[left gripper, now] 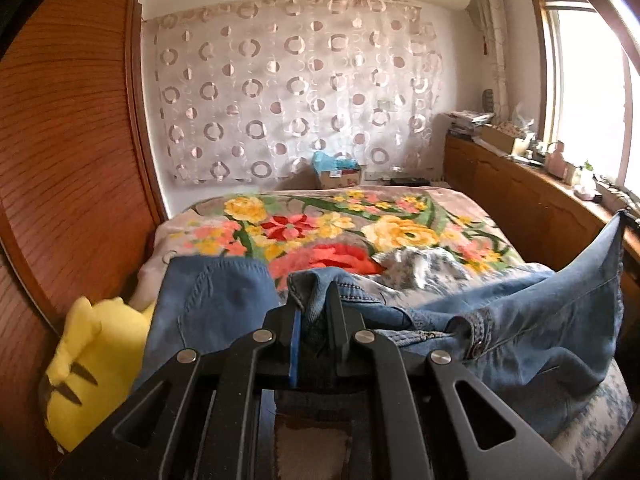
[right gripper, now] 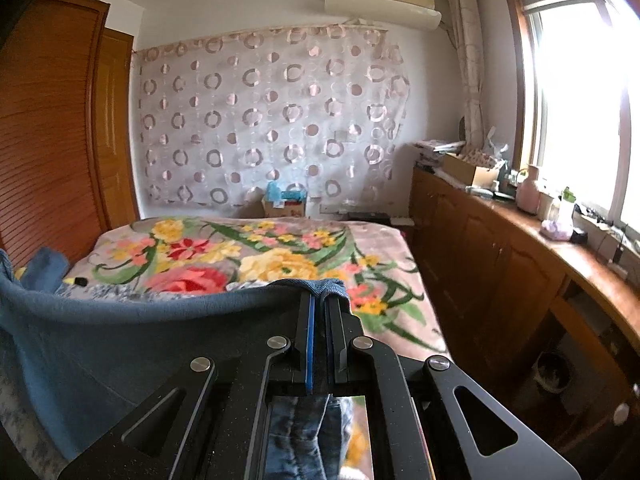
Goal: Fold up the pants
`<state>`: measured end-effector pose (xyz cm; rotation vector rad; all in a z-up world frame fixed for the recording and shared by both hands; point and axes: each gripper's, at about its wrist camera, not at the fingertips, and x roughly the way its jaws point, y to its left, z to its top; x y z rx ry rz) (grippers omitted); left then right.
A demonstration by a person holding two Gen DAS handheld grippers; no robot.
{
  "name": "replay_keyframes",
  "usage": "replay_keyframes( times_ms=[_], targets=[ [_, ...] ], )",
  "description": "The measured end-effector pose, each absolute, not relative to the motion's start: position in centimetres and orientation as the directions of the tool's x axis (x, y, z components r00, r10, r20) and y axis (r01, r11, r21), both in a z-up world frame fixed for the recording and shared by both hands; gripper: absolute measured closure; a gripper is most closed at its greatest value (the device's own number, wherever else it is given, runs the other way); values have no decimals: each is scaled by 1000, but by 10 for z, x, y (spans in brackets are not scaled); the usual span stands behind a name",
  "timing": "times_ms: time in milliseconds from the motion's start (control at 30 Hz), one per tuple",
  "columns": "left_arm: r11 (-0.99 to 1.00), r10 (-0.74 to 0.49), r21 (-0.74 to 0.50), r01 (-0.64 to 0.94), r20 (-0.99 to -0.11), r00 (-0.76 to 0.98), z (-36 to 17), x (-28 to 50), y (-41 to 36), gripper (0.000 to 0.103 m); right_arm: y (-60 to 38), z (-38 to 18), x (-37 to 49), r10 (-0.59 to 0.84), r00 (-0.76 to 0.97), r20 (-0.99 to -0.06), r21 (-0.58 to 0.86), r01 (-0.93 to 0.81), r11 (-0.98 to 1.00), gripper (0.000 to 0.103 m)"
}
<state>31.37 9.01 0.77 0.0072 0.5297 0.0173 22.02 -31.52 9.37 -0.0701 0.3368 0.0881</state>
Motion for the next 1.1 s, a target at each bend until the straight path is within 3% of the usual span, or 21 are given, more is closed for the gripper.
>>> replay_keyframes(
  times_ms=[200, 367, 433, 533, 667, 1100],
  targets=[
    [999, 29, 7, -31, -563, 826, -11, 349, 94, 91, -290, 83, 266, 35, 913, -406, -77, -72, 994, 99],
    [1000, 23, 12, -20, -616, 787, -28, 346, 97, 69, -265, 65, 275, 51, 871, -489, -72, -99, 992, 99],
    [1000, 7, 8, -3, -625, 781, -29, 339, 99, 51, -255, 63, 269, 44, 864, -501, -84, -99, 991, 91],
    [1000, -14, 5, 23, -641, 768, -30, 327, 98, 37, -240, 66, 251, 73, 862, -501, -77, -129, 989, 82],
    [999, -35, -3, 44, -638, 770, -31, 302, 96, 35, -240, 77, 223, 119, 862, -492, -55, -167, 984, 65],
    [997, -77, -42, 66, -633, 770, -48, 233, 100, 35, -255, 71, 139, 309, 770, -559, 35, -350, 936, 62]
  ],
)
